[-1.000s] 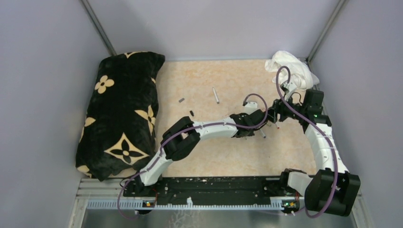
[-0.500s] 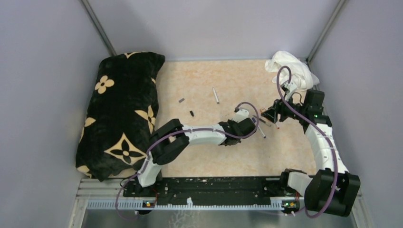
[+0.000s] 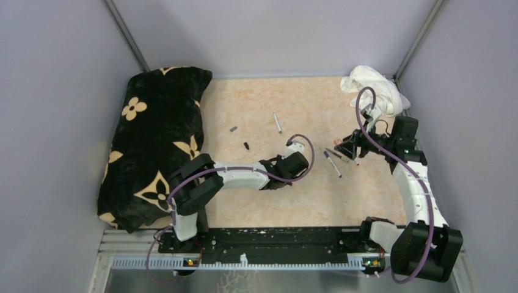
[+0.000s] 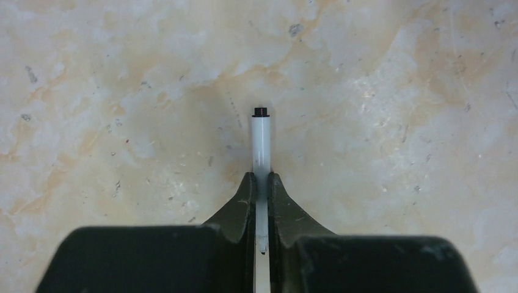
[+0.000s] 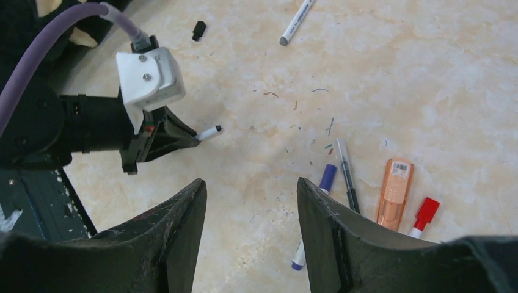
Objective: Insert the pens into the pen caps
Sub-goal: Pick up the pen from the center of the board.
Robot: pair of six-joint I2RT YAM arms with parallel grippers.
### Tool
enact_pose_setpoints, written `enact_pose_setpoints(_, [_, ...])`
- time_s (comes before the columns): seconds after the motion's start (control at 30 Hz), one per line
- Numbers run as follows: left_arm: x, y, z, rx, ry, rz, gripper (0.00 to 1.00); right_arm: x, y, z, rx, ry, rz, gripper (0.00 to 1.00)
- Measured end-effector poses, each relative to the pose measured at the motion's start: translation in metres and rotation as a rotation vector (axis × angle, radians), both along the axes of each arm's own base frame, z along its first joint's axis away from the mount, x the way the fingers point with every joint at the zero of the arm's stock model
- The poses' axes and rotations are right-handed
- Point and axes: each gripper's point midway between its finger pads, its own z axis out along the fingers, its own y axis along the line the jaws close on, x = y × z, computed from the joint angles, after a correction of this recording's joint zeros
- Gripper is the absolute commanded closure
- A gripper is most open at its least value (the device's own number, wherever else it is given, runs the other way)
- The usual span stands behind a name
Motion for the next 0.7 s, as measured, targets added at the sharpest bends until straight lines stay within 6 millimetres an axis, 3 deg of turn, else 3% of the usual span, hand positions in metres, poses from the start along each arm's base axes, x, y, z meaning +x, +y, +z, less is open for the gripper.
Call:
enact_pose_setpoints(0.27, [-0.004,0.023,0.002,-0.126,0.051,-0.021,1.00,-0.022,0.015,0.007,0.025,-0.101,0.117,0.48])
enact_pose_setpoints(0.43, [-0.009,0.036,0.003,-0.172,0.093,-0.041,1.00,-0.042,0.027,0.007,-0.011,-0.264,0.269,0.47])
enact_pose_setpoints(0.7, [-0.016,0.035,0.004,-0.221,0.161,-0.103,1.00,-0.084,0.073,-0.021,-0.159,-0.487,0.659,0.49])
